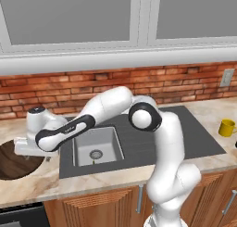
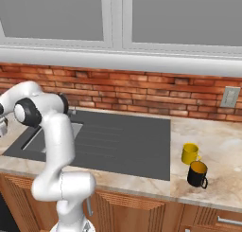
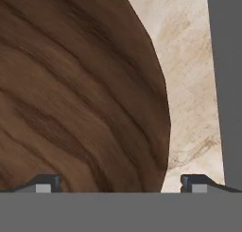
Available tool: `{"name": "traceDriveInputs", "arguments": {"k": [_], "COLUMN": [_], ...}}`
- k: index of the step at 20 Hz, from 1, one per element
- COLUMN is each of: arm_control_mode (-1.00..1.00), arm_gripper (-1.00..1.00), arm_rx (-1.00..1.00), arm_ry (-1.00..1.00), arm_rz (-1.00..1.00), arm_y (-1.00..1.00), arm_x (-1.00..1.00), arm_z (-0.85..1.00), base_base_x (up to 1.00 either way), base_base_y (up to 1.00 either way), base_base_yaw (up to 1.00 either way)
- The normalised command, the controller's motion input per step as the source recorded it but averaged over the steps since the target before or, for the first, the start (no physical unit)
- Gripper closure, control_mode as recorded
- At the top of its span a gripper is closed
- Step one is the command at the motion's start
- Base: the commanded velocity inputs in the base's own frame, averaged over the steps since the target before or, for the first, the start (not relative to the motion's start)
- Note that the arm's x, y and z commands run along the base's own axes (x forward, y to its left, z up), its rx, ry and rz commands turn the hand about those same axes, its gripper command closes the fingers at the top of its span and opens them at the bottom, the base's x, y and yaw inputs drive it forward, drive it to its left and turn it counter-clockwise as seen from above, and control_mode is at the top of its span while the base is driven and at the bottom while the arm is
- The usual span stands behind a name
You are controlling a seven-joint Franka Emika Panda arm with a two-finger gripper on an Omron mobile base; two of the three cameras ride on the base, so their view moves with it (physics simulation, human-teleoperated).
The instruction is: Clear the mugs and bowl far away from the sink.
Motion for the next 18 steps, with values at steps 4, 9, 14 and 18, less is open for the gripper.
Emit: {"name": "traceDriveInputs", "arguments": {"k": [4,9,14,18], "arm_control_mode": [-1.00,-1.00,-1.00,-1.00], "arm_gripper": [-1.00,-1.00,-1.00,-1.00], "arm_rx": [-0.12,-0.12,-0.04,0.07], "arm_ry": [0.00,0.00,0.00,-0.07], "arm_rz": [0.00,0.00,0.00,0.00], "arm_y": [0.28,0.13,-0.01,-0.26], "arm_x": [0.20,0.11,-0.05,-0.26], "arm_z": [-0.05,-0.20,-0.37,-0.23], "base_base_x": [0.00,0.00,0.00,0.00], "base_base_y": [0.00,0.00,0.00,0.00], "base_base_yaw": [0.00,0.00,0.00,0.00]}}
